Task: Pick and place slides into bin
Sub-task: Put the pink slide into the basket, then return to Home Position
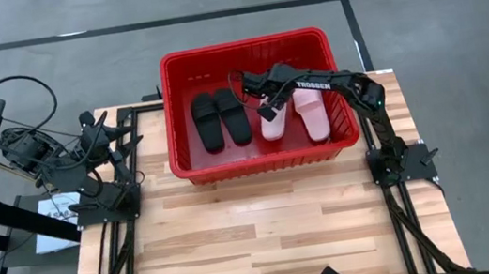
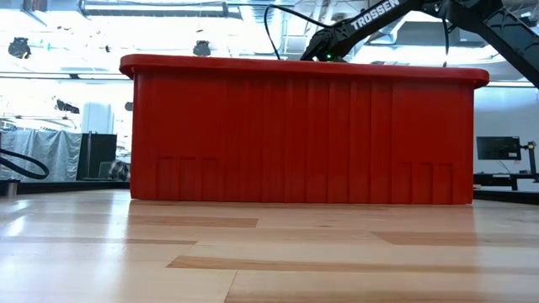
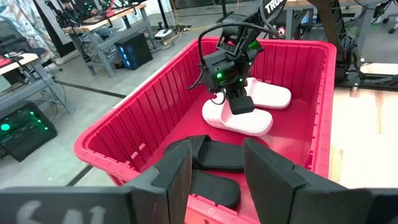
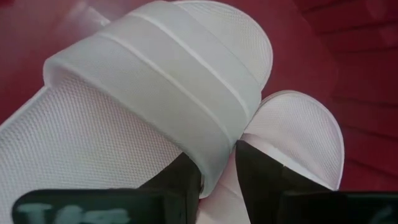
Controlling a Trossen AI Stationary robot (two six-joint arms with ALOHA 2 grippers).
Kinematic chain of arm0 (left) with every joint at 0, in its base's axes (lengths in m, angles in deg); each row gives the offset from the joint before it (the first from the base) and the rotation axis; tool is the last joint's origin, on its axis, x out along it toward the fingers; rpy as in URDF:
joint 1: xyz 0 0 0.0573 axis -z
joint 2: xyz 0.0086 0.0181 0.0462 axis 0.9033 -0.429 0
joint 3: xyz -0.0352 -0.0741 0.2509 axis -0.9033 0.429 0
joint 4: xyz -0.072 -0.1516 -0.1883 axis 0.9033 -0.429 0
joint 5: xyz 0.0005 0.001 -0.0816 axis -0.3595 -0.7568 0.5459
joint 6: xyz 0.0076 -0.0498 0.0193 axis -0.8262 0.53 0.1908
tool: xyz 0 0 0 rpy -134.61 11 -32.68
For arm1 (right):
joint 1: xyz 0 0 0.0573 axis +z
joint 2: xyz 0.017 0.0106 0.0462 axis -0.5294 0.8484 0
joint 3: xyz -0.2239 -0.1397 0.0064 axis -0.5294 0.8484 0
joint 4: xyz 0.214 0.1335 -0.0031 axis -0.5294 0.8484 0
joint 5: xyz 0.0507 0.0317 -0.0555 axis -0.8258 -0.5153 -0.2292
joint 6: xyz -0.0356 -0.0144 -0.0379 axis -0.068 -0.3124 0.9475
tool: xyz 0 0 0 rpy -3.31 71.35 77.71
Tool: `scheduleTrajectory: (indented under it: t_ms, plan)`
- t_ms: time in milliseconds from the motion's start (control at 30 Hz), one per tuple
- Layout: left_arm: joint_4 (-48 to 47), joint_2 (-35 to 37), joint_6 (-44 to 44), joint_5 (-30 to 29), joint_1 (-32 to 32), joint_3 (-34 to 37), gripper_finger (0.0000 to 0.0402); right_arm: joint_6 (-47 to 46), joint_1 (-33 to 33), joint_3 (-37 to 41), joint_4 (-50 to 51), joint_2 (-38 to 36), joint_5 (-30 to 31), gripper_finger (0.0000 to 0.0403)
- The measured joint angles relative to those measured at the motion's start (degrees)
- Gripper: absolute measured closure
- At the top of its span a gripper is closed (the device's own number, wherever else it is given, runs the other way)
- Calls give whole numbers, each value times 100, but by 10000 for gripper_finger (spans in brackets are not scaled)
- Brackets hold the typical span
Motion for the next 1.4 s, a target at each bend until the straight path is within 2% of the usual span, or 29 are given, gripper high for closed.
scheduleTrajectory:
  t_ms: [133,467,700,800,900,1167,1400]
  plan:
    - [1,0,0,0,2,0,266,55,0,0,1,0,-4,292]
    - [0,0,0,2,0,0,266,53,21,-2,23,-7,42,182]
    - [0,0,-4,2,0,0,266,93,221,-207,572,-7,42,171]
    - [0,1,-90,2,2,0,266,305,385,-573,964,-12,86,171]
    - [2,2,-273,-21,2,0,266,439,606,-1092,1279,-150,383,171]
    - [97,2,-664,-261,1,-3,266,954,1132,-2186,1132,-1188,1606,171]
    - [133,151,-772,-1213,2,-6,266,1095,1369,-2371,341,-2703,1690,171]
